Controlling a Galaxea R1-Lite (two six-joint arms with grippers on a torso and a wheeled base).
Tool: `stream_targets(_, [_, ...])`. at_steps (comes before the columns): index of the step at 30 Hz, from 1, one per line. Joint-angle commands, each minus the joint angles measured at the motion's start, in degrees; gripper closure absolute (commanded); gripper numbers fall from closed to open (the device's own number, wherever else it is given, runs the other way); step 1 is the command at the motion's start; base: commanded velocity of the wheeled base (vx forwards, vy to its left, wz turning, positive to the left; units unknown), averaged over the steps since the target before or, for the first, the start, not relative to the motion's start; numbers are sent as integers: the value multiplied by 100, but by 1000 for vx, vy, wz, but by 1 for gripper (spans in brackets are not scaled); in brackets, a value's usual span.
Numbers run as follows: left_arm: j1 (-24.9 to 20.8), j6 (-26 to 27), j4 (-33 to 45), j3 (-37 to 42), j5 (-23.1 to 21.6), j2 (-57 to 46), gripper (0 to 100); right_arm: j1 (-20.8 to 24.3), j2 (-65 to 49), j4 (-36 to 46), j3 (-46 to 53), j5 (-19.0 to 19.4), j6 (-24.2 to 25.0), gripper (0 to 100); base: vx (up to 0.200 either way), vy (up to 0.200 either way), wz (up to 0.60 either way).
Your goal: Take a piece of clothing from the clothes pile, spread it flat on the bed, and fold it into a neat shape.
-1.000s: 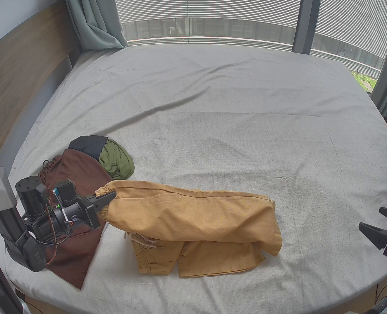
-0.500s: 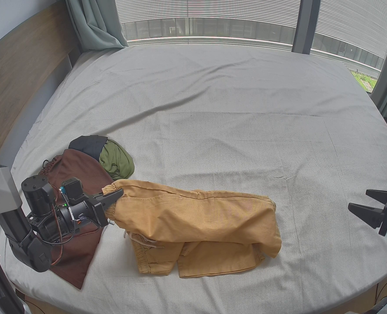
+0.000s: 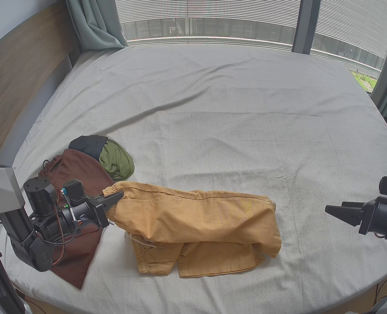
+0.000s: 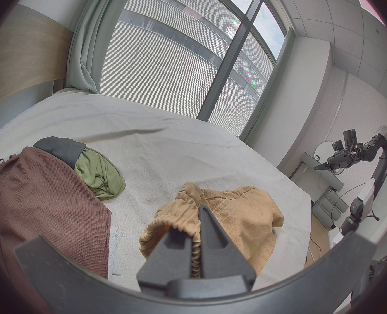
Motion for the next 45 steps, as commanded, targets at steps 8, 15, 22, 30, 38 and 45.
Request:
stream_targets(8, [-11, 34, -5, 6, -3, 41, 100, 145, 982, -465, 134, 4, 297, 0, 0, 0, 0])
stream_targets(15, [-11, 34, -5, 6, -3, 41, 100, 171, 1641, -1133, 301, 30, 456, 0, 0, 0, 0])
stream_targets(22, [-19, 34, -5, -3, -3, 41, 100, 171, 2151, -1634, 345, 135, 825, 0, 0, 0, 0])
stream_targets(30, [-28, 42, -5, 6, -3, 41, 100, 66, 2502, -1827, 354, 592, 904, 0, 0, 0, 0])
stream_targets(38, [-37, 42, -5, 15, -3, 41, 100, -13, 2731, -1836, 319, 724, 904, 0, 0, 0, 0])
stream_targets(45, [-28, 42, -5, 6, -3, 50, 100, -75, 3417, -2592, 433, 935, 904, 0, 0, 0, 0])
